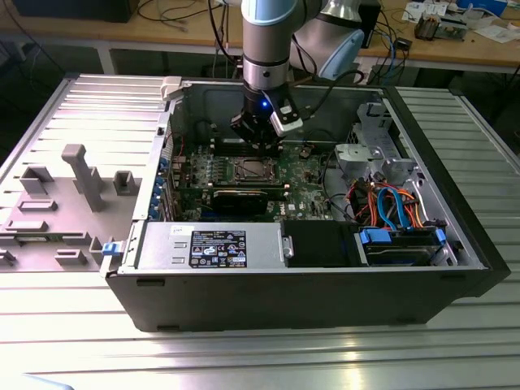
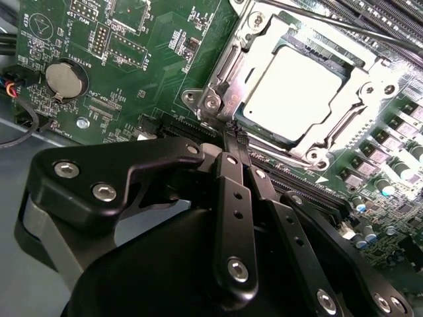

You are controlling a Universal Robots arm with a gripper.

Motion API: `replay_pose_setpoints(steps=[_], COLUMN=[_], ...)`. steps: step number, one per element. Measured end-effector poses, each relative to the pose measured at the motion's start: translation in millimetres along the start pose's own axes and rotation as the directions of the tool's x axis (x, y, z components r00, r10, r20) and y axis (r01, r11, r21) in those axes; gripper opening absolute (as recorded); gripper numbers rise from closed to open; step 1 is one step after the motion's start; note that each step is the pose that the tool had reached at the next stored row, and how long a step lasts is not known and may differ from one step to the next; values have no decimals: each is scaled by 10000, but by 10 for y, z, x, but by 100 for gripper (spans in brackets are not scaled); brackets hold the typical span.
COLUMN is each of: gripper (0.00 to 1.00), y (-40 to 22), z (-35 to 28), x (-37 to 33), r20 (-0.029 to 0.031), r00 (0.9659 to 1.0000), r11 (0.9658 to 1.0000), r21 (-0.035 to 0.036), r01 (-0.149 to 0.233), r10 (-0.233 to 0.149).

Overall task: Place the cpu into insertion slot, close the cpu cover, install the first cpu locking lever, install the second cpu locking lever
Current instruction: 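Install the first cpu locking lever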

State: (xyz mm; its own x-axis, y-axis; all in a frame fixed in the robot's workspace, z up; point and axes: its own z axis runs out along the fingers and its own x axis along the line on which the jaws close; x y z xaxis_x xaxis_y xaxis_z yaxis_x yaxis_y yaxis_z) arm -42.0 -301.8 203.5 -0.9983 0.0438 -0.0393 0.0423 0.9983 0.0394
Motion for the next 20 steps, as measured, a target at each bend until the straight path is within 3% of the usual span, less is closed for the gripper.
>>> replay_pose_setpoints(steps=[7, 8, 9, 11, 16, 20], gripper=[11, 11, 11, 11, 11, 11], y=[0, -1, -1, 0, 3, -17], z=[17, 17, 17, 17, -47, -51], x=[-6, -7, -7, -7, -10, -11], r20=[5, 2, 1, -6, -3, -3], r00=[10000, 10000, 10000, 10000, 10000, 9999], r11=[10000, 10000, 9999, 9998, 9998, 9998], r21=[42, 9, -76, -181, -177, -166], r01=[-67, -66, -70, -77, -94, -118], r10=[67, 66, 70, 77, 94, 118])
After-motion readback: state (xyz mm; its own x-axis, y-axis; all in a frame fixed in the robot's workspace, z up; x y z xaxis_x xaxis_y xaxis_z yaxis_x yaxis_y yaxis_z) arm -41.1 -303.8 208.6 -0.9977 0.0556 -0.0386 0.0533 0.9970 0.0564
